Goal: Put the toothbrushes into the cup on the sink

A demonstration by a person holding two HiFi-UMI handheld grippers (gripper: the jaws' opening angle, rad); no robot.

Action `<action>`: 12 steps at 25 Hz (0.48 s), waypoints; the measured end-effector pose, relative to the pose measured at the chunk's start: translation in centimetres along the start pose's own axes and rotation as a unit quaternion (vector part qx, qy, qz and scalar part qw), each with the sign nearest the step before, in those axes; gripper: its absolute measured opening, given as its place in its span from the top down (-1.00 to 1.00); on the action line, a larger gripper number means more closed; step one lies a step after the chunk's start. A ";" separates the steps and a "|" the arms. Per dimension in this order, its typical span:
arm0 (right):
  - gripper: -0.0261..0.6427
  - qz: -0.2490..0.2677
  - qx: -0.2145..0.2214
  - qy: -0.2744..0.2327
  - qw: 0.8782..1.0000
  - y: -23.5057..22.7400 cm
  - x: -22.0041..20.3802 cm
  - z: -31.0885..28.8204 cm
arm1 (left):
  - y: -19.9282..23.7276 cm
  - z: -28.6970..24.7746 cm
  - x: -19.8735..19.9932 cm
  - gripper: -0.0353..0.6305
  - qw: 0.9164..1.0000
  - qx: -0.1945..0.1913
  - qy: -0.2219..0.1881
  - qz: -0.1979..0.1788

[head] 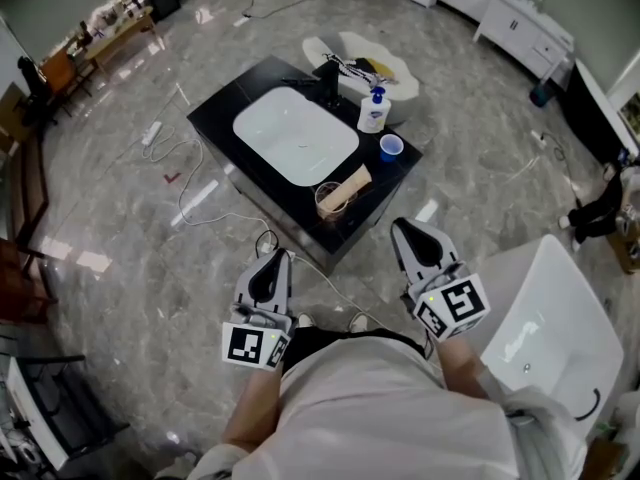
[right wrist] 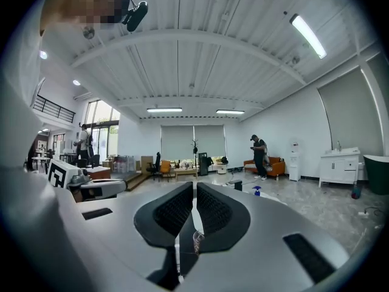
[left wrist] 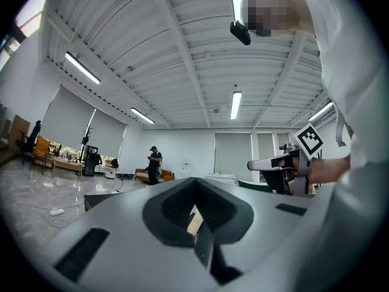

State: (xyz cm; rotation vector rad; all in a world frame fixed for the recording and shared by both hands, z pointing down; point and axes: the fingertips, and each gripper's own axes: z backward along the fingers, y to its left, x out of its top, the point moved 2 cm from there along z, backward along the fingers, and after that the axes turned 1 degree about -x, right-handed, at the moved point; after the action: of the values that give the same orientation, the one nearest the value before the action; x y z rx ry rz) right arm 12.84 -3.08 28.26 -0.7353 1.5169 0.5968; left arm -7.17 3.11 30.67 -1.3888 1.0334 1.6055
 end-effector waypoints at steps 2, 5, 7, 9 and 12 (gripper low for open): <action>0.78 0.000 0.002 0.002 1.000 0.2 0.0 0.1 | 0.1 0.0 0.0 0.89 1.000 0.001 -0.002 0.002; 0.78 0.003 0.000 0.002 1.000 0.3 0.3 0.3 | 0.2 -0.4 0.3 0.89 1.000 0.000 -0.004 0.003; 0.78 0.006 -0.002 0.003 1.000 0.4 0.4 0.4 | 0.2 -0.4 0.4 0.89 1.000 -0.003 -0.006 0.003; 0.78 0.007 -0.004 0.003 1.000 0.6 0.4 0.4 | 0.2 -0.4 0.3 0.89 1.000 -0.006 -0.005 0.003; 0.78 0.006 -0.007 0.003 1.000 0.7 0.4 0.4 | 0.4 -0.5 0.3 0.89 1.000 -0.010 -0.003 0.004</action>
State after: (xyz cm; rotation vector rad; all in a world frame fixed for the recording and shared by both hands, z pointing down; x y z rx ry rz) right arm 12.58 -2.43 27.78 -0.7399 1.5259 0.6150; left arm -7.36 2.47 30.37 -1.3937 1.0237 1.6287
